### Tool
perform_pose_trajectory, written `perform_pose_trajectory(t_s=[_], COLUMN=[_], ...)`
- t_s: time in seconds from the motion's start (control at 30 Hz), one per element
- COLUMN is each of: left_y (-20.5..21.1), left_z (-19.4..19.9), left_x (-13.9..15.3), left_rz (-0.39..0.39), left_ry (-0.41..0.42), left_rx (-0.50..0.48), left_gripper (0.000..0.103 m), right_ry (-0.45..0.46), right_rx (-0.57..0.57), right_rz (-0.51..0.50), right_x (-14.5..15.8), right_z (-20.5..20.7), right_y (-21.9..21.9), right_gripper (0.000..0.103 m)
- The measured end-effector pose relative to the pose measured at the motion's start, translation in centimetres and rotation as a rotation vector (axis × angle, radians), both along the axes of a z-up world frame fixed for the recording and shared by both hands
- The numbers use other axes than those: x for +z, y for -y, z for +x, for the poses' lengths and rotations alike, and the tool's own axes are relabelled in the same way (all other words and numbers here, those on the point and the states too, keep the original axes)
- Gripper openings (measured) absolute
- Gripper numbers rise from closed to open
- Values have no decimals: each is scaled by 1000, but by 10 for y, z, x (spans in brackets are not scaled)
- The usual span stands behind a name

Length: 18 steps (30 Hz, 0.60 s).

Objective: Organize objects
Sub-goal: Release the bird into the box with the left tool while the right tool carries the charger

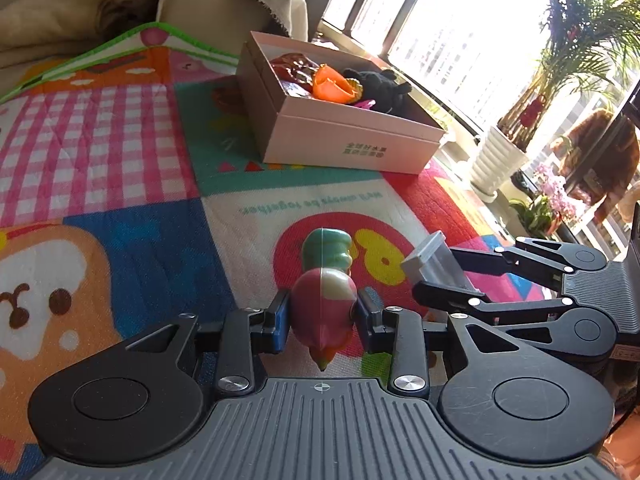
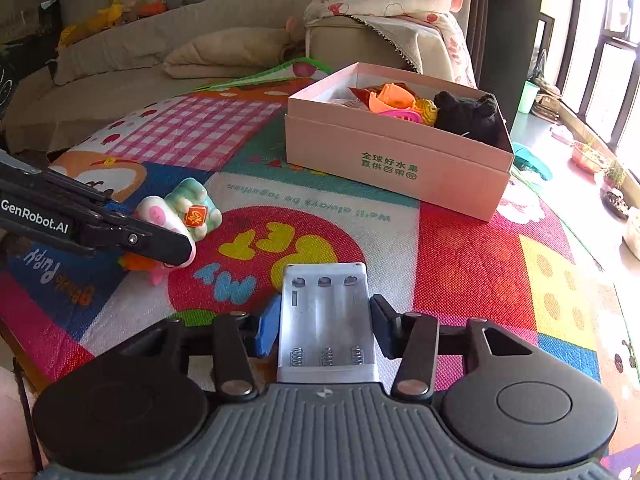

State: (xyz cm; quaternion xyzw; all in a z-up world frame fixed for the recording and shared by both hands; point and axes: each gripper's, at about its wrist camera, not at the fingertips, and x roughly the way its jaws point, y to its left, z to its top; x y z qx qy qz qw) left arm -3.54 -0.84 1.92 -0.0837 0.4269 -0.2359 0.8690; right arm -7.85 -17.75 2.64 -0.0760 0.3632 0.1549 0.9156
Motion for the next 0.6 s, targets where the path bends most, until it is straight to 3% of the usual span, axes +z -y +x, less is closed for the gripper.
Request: perform_pose_trajectory(t_s=[0.13, 0.37, 0.47, 0.6], left_y=[10, 74, 99, 121], left_z=[15, 99, 136, 162], left_x=[21, 75, 74, 51], left_rz=[-55, -182, -242, -202], left_ry=[47, 207, 212, 151], left_rx=[-19, -50, -60, -6], left_gripper=[37, 37, 38, 38], right_ry=[50, 155, 161, 156], right_rx=[-12, -108, -143, -174], right_rz=[67, 142, 162, 166], right_x=[24, 52, 50, 44], right_z=[-11, -21, -21, -20], right_y=[14, 47, 58, 69], right_gripper=[47, 47, 47, 47])
